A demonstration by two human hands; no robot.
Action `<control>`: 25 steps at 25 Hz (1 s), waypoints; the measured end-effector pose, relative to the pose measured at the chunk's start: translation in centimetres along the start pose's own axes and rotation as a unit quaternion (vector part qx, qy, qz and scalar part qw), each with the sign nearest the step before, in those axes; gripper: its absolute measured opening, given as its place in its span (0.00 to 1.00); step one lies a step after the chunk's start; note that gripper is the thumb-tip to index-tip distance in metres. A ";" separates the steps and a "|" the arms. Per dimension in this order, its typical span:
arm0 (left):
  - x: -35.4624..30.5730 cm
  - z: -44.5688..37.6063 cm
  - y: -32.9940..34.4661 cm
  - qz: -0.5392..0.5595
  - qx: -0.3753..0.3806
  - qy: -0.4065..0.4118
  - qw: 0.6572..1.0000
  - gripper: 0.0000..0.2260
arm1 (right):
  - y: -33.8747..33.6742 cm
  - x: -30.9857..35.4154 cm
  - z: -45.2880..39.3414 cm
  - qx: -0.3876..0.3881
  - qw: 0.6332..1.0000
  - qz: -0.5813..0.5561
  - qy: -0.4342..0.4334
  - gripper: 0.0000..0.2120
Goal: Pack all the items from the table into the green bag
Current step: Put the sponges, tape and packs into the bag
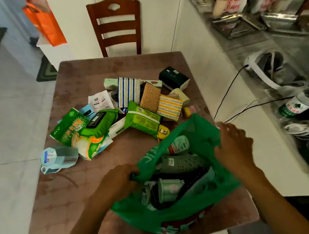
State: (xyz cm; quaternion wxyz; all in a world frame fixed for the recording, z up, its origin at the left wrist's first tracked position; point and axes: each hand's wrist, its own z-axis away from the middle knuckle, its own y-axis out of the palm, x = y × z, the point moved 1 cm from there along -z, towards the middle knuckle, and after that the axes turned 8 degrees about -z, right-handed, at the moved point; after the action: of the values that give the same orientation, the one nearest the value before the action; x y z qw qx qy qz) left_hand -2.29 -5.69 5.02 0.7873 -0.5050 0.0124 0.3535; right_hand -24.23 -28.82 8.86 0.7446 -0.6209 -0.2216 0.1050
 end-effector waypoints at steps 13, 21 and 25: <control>-3.7 -7.4 2.4 -0.164 -0.114 0.033 0.979 0.07 | 11.8 8.6 -13.5 0.083 0.971 0.022 -0.223 0.14; -1.0 -4.8 2.1 -0.194 -0.231 -0.057 0.952 0.24 | 17.3 8.8 -15.5 0.197 0.954 -0.118 -0.193 0.25; 1.4 -4.0 1.6 -0.150 -0.238 -0.066 0.957 0.29 | 9.2 9.3 -11.3 0.094 0.878 -0.418 -0.211 0.16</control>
State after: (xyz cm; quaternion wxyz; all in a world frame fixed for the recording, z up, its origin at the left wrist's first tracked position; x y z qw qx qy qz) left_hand -0.78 -7.74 1.31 0.6876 -0.6490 -0.2002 0.2569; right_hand -9.77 -32.88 0.34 0.7094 -0.3604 -0.6019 -0.0672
